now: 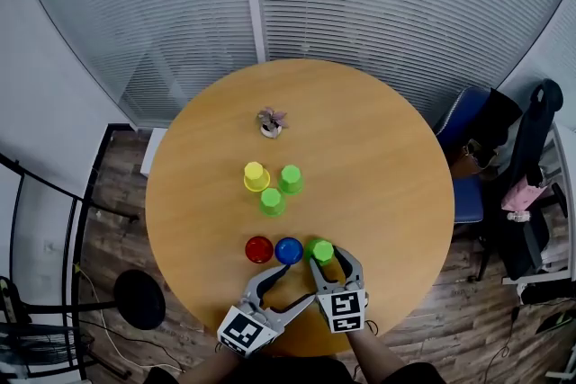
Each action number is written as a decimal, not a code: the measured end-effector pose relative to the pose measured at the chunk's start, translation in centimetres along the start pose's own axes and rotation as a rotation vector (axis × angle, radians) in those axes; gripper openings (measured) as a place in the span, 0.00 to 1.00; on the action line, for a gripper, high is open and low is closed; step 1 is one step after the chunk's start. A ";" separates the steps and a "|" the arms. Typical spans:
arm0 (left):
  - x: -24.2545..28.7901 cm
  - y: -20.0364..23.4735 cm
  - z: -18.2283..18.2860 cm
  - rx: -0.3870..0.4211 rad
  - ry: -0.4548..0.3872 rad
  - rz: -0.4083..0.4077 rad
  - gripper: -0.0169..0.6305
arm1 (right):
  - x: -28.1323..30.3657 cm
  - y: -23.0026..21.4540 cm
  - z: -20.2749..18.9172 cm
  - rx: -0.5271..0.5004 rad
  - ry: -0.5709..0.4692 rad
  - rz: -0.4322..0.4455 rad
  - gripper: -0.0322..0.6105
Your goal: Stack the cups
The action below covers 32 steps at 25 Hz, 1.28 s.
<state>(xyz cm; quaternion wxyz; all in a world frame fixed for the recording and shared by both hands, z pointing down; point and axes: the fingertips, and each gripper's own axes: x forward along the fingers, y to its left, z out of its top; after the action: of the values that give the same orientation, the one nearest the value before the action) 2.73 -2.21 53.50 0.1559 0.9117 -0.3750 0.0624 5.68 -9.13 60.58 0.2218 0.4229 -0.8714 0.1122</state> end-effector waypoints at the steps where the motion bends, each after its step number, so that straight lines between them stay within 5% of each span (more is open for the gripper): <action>1: 0.0 0.0 -0.1 -0.001 0.000 -0.004 0.49 | 0.1 0.1 -0.2 -0.002 0.004 -0.002 0.39; 25: -0.7 1.1 -0.4 -0.024 0.011 -0.022 0.48 | 0.5 1.0 -1.2 0.020 0.036 0.005 0.44; 32: -1.8 3.3 1.6 -0.011 -0.036 0.019 0.48 | -2.5 1.8 3.1 -0.006 -0.038 -0.013 0.46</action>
<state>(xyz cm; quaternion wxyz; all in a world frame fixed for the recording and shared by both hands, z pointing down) -0.87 -3.72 52.36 0.1535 0.9083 -0.3866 0.0451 4.69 -7.50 56.68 0.2072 0.4299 -0.8731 0.1000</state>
